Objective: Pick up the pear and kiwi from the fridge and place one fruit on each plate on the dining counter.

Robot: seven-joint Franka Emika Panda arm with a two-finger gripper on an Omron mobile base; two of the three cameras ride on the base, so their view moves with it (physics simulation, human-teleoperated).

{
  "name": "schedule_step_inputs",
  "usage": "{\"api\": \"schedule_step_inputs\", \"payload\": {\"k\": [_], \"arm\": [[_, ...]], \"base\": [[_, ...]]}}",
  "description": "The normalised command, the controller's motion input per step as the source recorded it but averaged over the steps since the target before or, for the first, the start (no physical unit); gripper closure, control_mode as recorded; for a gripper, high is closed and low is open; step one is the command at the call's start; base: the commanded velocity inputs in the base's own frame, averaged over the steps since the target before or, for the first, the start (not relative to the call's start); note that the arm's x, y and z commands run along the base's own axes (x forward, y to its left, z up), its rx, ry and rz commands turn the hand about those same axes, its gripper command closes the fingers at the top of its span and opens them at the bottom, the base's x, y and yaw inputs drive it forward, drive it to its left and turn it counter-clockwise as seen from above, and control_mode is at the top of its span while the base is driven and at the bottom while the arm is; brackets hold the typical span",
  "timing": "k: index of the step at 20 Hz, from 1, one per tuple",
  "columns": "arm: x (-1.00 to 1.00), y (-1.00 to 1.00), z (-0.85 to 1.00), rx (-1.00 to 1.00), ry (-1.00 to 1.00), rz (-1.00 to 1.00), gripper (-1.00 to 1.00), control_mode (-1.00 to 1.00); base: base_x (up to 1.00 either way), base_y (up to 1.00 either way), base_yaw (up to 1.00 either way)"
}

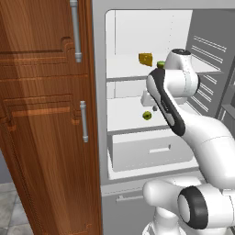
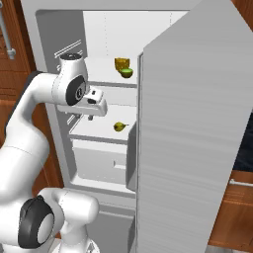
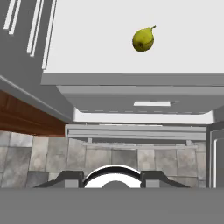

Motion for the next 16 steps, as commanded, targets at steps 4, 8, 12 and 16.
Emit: {"api": "schedule_step_inputs", "payload": {"k": [4, 8, 12, 16], "arm": [[0.07, 0.0, -0.19, -0.01, 0.0, 0.0, -1.0, -1.0], [0.03, -0.02, -0.66, -0.04, 0.01, 0.0, -1.0, -1.0], [0.14, -0.29, -0.97, -0.01, 0.11, 0.0, -1.0, -1.0], [0.25, -0.1, -0.99, -0.09, 0.02, -0.02, -1.0, -1.0]], "base": [[0.0, 0.0, 0.0], [0.0, 0.0, 0.0], [0.0, 0.0, 0.0], [0.0, 0.0, 0.0]]}}
